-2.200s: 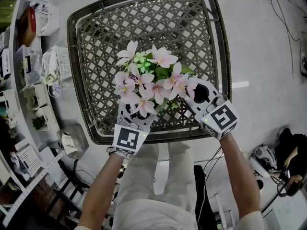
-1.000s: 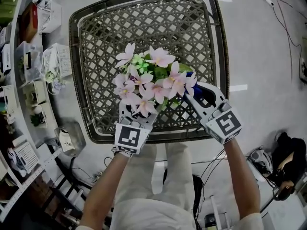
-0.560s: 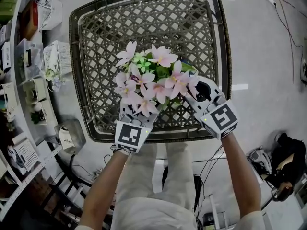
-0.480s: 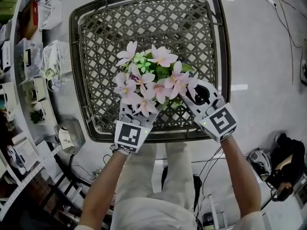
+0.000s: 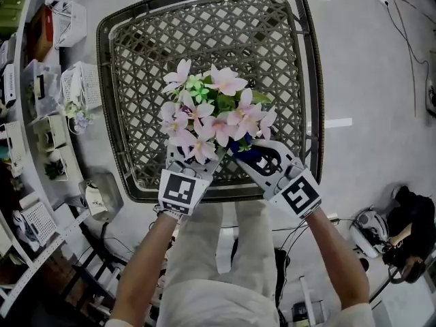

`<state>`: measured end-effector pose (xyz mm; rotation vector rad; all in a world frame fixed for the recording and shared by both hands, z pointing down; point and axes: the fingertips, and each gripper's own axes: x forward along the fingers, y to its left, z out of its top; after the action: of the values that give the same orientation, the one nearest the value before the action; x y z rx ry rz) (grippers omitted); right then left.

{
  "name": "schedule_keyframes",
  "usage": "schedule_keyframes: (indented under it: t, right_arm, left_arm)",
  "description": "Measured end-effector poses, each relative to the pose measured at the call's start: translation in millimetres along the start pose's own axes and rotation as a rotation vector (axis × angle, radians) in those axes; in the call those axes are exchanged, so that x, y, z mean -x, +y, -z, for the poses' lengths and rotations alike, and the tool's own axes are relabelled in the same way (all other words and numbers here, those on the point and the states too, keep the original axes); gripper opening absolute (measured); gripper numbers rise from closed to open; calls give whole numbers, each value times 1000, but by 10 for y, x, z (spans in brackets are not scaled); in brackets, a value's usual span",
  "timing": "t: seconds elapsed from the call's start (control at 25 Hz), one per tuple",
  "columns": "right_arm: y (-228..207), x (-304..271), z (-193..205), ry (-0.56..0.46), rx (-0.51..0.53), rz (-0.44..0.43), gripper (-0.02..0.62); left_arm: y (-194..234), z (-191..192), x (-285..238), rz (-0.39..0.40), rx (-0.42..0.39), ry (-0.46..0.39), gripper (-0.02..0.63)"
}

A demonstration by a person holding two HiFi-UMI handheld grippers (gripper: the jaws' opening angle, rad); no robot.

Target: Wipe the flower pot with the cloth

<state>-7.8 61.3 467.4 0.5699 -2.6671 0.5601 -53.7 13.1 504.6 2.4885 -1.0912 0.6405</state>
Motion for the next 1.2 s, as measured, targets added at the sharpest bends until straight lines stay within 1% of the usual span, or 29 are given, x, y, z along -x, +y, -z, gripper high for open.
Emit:
schedule_keyframes:
  t: [0.08,0.24,0.48,0.52,0.56,0.76,0.8,0.88,0.96,1.0,1.08,1.2]
  right_arm:
    - [72,33,29,0,-8,-7,120]
    - [115,189,0,-26,-43,25,120]
    - [153,553,-326,-84,-64,102,121]
    - [168,624,-398,-94,-67,116,121]
    - [184,699,-480,-106,-69,130,121]
    - [265,1085,-934,-164,-69,200,121]
    - [286,1156,-1031,-178,-65,213,121]
    - [317,1287,-1237,-210,-62,241,122]
    - [336,1411,-1446,-245,-70,272,127]
    - [340,1474,-1547,-262,-73,290,127]
    - [325,1605,-1736,-293,-71,337,127]
    - [334,1763,-2045,-327,-29,386,127]
  left_arm:
    - [8,19,29,1,9,9,351]
    - [10,80,198,-8,32,41,352]
    - [-30,20,612,-32,86,65,350]
    - [-40,-19,697,-39,92,65,338]
    - [-51,-71,781,-45,96,64,307]
    - [-86,-477,1173,-98,91,20,148]
    - [-80,-586,1258,-120,90,6,105]
    - [-24,-816,1430,-178,96,-26,42]
    - [45,-1056,1595,-223,115,-66,33]
    - [57,-1183,1675,-230,127,-91,30]
    - [38,-1439,1822,-229,133,-135,25]
    - [-27,-1801,1991,-220,118,-186,23]
